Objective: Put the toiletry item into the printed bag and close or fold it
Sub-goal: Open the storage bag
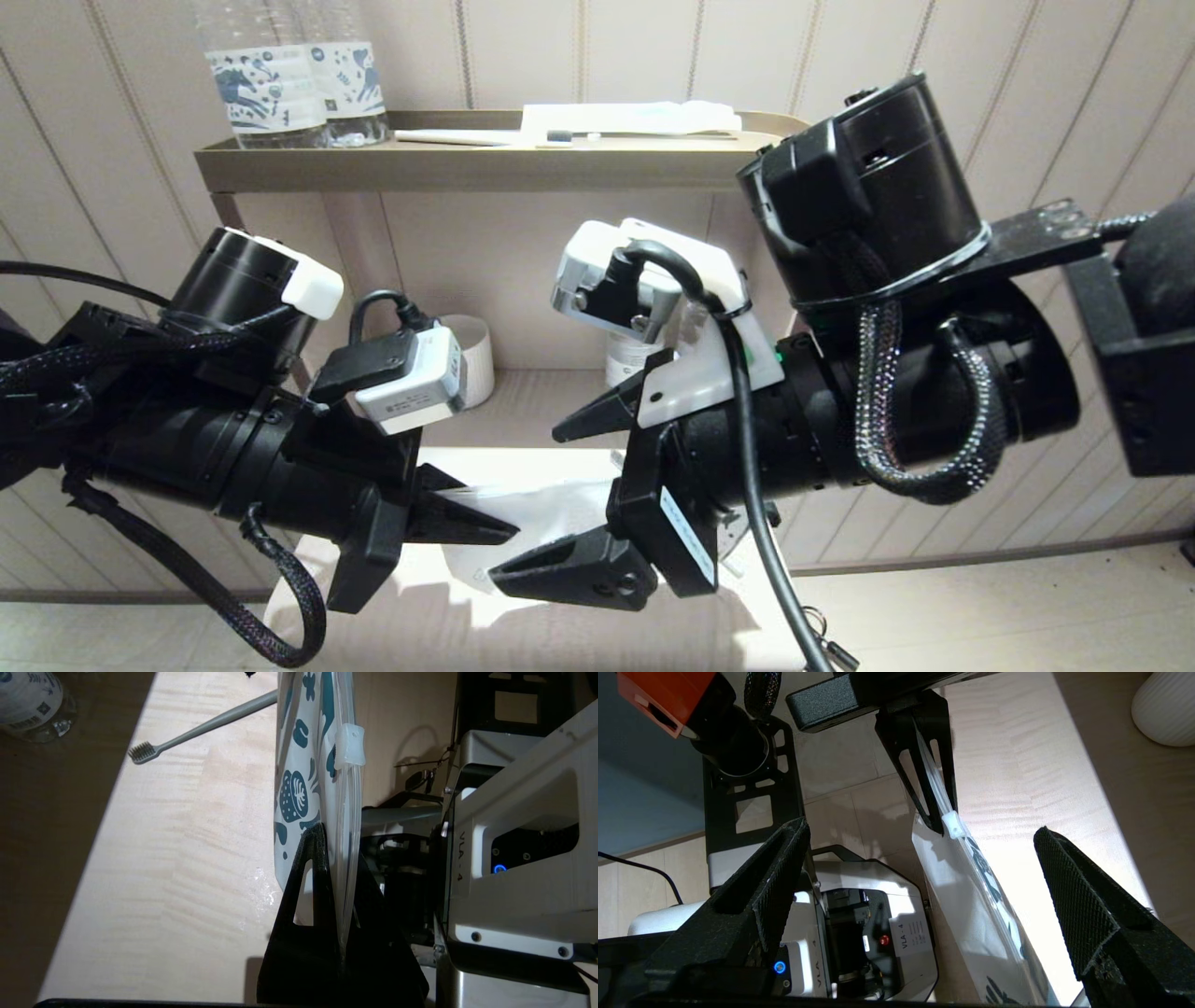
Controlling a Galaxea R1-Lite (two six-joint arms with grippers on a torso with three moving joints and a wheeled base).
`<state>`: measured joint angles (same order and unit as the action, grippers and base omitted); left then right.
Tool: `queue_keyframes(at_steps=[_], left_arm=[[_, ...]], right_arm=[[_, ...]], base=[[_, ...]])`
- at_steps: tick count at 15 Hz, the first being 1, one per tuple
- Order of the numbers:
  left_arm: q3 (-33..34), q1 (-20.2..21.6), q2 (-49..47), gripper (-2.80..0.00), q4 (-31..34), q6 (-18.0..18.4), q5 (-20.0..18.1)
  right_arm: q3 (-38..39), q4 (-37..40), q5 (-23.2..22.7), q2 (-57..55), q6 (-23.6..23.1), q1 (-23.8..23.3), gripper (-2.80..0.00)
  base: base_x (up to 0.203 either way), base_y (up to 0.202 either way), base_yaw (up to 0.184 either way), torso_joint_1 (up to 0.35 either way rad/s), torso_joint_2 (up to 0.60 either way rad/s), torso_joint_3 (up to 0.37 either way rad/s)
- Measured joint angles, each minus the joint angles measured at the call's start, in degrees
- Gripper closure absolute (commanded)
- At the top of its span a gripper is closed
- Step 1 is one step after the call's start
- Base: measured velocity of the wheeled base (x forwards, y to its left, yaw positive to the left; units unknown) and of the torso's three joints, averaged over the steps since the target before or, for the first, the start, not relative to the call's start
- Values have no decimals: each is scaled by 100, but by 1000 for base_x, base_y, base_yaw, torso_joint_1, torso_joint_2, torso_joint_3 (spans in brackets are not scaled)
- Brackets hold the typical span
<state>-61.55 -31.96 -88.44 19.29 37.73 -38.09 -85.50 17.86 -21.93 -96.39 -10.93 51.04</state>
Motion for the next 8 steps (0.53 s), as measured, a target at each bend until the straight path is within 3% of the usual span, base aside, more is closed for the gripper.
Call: queue_keyframes(at_steps=[8], left_arm=[[55, -1, 57, 0, -5, 11, 0]], right_arm=[[74, -2, 0, 44, -2, 13, -280]], base=[[0, 0, 0, 0, 0, 0]])
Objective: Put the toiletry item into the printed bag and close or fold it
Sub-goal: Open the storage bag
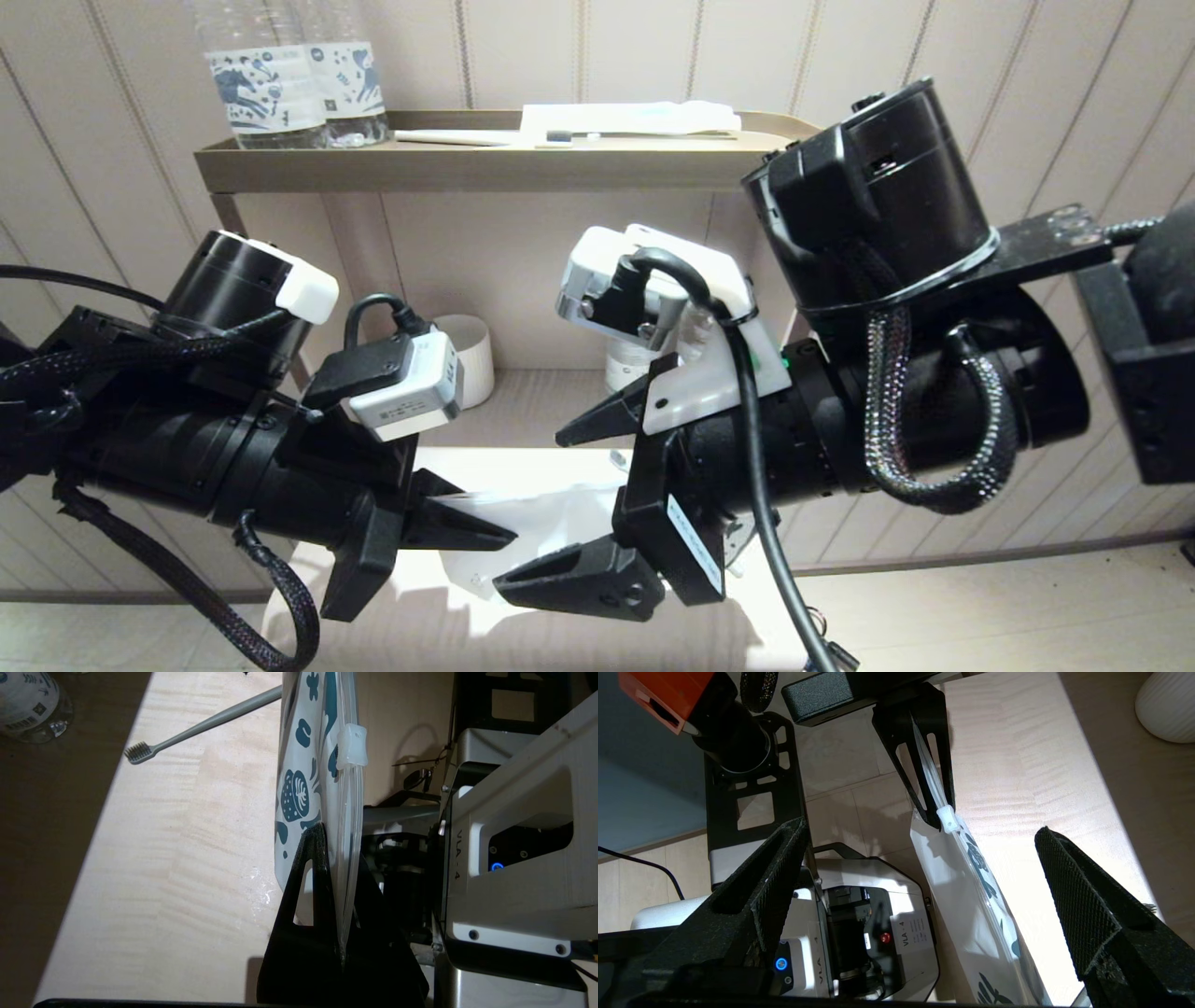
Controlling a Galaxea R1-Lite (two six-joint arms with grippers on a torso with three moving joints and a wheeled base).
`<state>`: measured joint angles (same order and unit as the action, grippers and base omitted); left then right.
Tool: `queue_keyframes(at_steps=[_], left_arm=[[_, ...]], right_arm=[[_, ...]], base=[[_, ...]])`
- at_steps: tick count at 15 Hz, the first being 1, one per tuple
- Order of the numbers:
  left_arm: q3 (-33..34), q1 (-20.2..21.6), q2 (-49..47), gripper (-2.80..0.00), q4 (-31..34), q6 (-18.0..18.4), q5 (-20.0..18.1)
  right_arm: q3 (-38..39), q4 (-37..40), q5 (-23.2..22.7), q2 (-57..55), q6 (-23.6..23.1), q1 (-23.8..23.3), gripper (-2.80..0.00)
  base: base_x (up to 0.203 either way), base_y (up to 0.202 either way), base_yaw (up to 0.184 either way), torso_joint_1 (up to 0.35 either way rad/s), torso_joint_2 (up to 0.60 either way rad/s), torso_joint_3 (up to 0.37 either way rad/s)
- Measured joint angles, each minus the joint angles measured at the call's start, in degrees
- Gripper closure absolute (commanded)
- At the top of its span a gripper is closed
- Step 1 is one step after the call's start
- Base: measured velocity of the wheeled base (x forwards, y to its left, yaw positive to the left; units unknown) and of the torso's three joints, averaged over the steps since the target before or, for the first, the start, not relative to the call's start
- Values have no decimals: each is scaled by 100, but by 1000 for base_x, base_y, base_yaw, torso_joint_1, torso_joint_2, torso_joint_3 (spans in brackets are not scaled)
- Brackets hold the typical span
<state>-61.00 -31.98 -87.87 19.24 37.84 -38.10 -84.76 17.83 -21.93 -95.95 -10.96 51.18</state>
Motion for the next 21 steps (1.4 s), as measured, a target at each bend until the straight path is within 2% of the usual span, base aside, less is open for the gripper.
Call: queue_keyframes(at_steps=[18, 21], left_arm=[[2, 0, -17, 0, 16, 17, 1], [10, 6, -33, 0, 28, -2, -262]], right_arm=[[42, -11, 7, -68, -11, -13, -280], [9, -50, -219, -137, -23, -16, -280]], base=[[0, 0, 0, 0, 0, 0], [0, 0, 0, 0, 0, 0]])
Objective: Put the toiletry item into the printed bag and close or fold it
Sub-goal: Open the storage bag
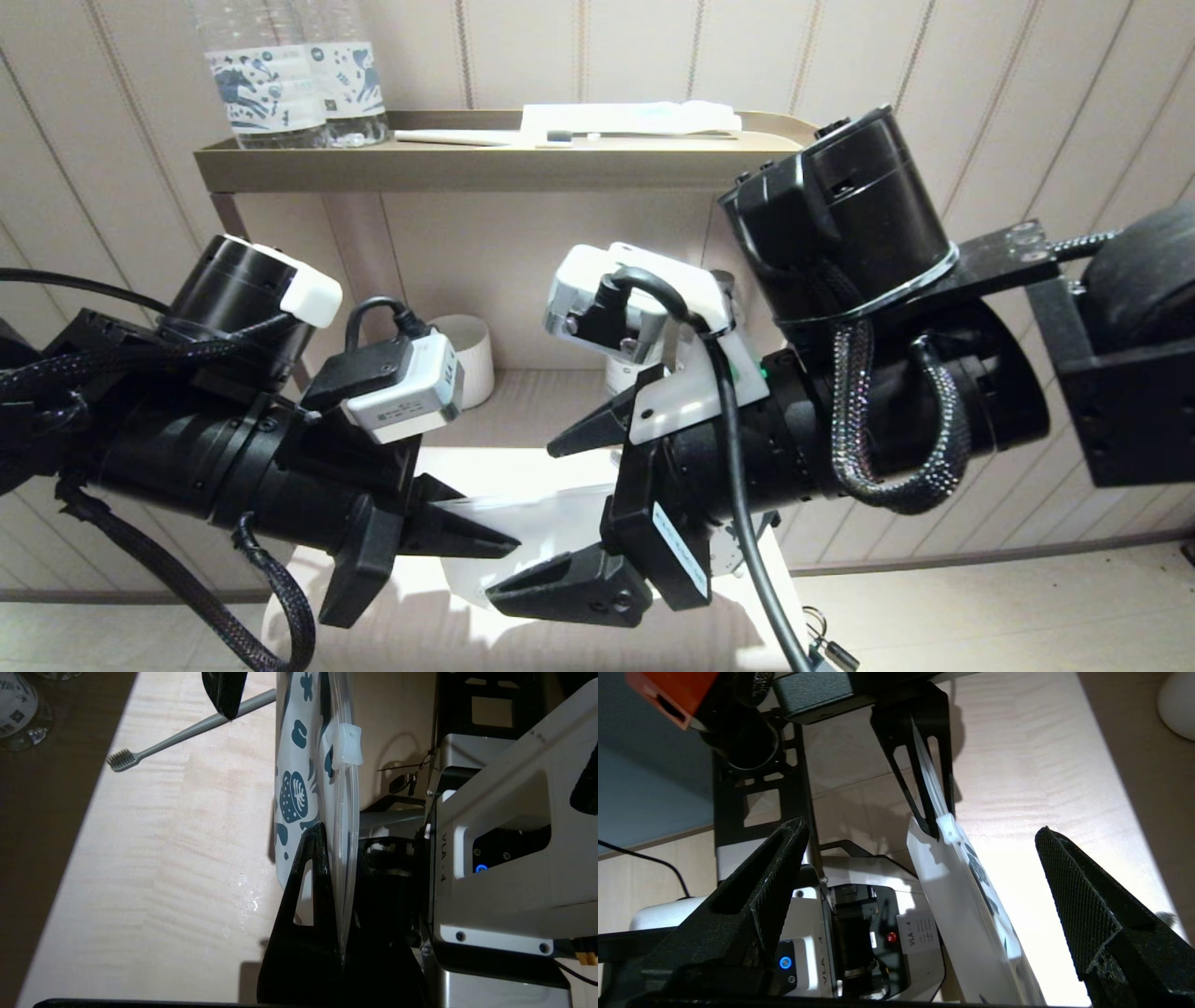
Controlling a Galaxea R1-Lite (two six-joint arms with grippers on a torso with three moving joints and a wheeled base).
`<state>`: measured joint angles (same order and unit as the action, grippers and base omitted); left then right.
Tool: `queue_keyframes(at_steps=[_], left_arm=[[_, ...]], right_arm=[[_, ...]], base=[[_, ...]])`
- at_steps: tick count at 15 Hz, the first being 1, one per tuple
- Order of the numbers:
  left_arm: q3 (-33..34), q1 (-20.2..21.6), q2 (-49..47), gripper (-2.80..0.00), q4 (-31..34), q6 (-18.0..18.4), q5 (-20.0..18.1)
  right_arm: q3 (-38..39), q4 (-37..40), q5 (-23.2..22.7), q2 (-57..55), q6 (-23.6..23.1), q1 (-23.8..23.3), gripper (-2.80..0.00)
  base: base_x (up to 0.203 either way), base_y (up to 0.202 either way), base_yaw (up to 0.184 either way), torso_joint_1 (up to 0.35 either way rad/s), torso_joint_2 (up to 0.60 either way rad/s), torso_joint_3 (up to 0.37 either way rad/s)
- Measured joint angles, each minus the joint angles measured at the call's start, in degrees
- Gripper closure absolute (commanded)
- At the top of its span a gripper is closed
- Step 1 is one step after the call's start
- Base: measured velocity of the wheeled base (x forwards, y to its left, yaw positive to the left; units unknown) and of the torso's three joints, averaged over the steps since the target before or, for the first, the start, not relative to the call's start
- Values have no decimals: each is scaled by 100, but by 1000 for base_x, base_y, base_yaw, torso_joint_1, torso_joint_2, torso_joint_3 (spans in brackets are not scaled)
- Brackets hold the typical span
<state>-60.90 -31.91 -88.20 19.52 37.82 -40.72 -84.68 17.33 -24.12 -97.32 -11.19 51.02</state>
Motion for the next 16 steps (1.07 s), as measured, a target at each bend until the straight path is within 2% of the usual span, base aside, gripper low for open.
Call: queue_keyframes(at_steps=[3, 16], left_arm=[[0, 22, -6, 0, 18, -6, -84], [2, 55, -44, 0, -4, 7, -84]], right_arm=[[46, -115, -258, -45, -13, -88, -280], [29, -122, -269, -172, -16, -129, -280]], base=[[0, 0, 0, 0, 0, 0], [0, 0, 0, 0, 0, 0]])
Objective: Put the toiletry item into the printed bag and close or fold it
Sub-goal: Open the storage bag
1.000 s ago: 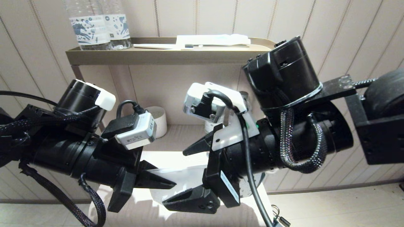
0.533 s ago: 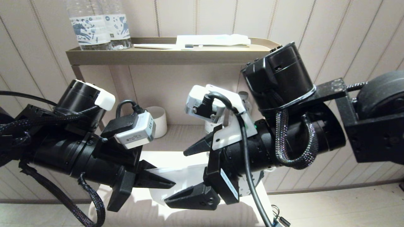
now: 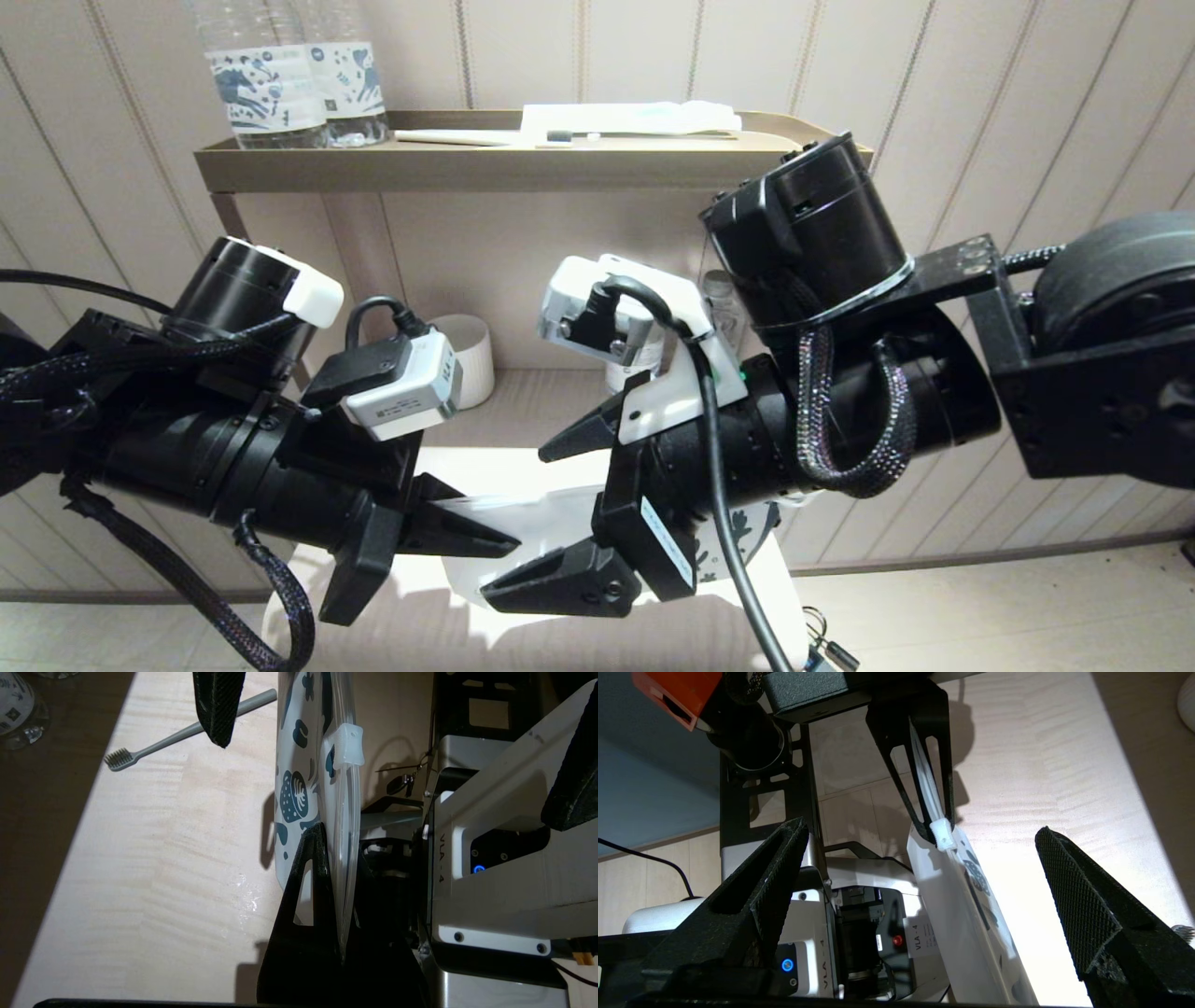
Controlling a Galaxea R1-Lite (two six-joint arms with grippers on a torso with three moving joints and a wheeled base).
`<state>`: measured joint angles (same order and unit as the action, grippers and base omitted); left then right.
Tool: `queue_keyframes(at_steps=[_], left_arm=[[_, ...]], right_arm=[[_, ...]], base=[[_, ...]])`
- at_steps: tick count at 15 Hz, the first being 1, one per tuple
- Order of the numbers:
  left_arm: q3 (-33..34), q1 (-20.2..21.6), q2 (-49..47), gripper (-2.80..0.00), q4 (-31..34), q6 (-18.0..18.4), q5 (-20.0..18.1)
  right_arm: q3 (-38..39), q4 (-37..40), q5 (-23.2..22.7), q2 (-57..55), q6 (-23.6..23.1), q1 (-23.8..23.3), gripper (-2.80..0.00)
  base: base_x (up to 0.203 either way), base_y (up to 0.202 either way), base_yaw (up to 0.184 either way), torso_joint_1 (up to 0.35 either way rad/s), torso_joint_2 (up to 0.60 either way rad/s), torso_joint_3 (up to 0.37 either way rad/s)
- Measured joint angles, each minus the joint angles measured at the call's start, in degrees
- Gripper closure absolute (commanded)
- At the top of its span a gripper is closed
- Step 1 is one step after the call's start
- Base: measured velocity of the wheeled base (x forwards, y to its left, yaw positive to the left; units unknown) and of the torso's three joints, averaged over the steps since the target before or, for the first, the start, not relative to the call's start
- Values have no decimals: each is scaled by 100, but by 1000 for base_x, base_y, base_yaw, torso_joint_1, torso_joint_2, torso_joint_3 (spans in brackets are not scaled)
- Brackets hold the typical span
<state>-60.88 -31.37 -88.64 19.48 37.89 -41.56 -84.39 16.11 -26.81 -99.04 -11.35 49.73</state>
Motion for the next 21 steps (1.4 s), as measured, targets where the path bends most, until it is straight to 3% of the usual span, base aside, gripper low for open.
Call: queue_keyframes(at_steps=[1, 2, 3, 21], left_arm=[[11, 0, -2, 0, -9, 4, 3], [23, 0, -4, 0, -21, 6, 3], [30, 0, -4, 0, -24, 6, 3], [116, 6, -48, 0, -44, 32, -8]], right_arm=[[13, 1, 2, -5, -2, 2, -280], [26, -2, 11, -7, -11, 0, -238], [30, -2, 15, -7, -13, -1, 0], [264, -13, 27, 139, -2, -112, 0]], base=[[0, 0, 0, 0, 0, 0], [0, 0, 0, 0, 0, 0], [0, 0, 0, 0, 0, 0], [0, 0, 0, 0, 0, 0]])
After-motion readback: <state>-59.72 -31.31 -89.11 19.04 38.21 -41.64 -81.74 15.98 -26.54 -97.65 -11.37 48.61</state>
